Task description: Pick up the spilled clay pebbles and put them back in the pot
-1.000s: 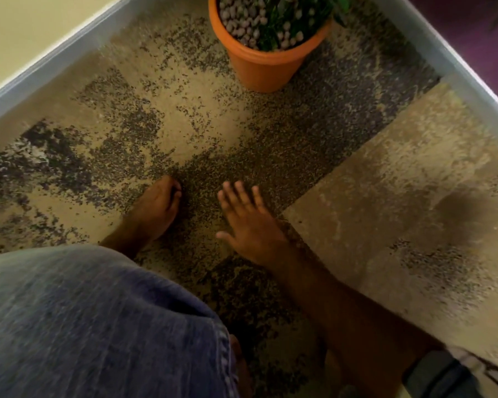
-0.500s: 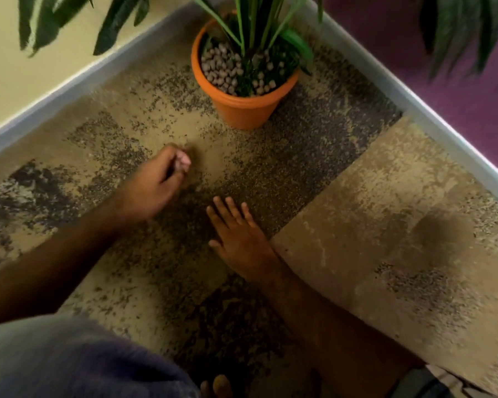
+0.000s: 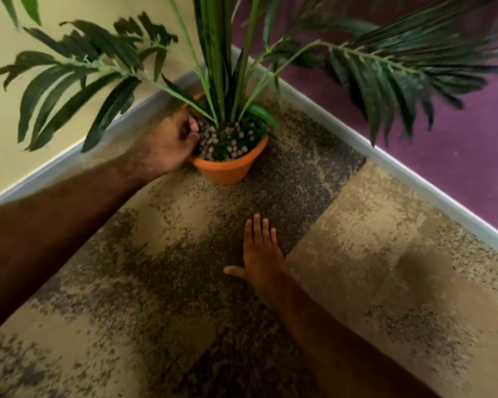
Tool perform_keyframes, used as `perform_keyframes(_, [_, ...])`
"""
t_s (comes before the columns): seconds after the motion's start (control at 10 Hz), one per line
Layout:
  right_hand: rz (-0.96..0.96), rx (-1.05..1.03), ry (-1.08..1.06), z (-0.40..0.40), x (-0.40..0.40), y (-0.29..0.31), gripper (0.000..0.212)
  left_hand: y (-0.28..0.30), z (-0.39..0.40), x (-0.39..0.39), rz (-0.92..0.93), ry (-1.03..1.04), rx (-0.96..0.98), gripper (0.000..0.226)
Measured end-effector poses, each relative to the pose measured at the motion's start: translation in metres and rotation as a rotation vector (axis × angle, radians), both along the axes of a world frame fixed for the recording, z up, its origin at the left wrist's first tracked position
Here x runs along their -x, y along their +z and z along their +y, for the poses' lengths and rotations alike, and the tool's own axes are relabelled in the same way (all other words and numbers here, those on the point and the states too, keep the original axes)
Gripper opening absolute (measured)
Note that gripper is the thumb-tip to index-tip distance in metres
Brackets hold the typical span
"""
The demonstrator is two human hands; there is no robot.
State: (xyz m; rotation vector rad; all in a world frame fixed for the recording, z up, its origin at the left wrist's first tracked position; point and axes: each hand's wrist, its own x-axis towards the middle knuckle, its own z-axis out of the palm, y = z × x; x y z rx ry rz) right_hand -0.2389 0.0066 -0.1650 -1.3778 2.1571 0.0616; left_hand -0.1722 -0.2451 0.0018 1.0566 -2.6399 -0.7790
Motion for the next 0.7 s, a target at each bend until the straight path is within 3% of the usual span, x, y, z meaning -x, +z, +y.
perform_keyframes(0.2, [-0.004,0.001,0.003,0.001,0.001,0.001,0.129,-0.005,0.002,0.011,0.046,0.034,-0.132,0.022])
perform_keyframes(0.4, [0.009,-0.012,-0.008,0.008,0.019,-0.002,0.126,-0.007,0.004,0.014,0.254,0.137,-0.279,0.015])
perform_keyframes(0.5, [0.07,0.079,0.088,0.006,0.012,-0.009,0.121,0.003,0.001,-0.012,0.273,0.099,-0.203,0.016])
perform_keyframes(0.7, [0.04,0.118,0.298,-0.009,-0.028,-0.016,0.127,-0.014,0.008,-0.085,0.054,-0.116,0.045,0.013])
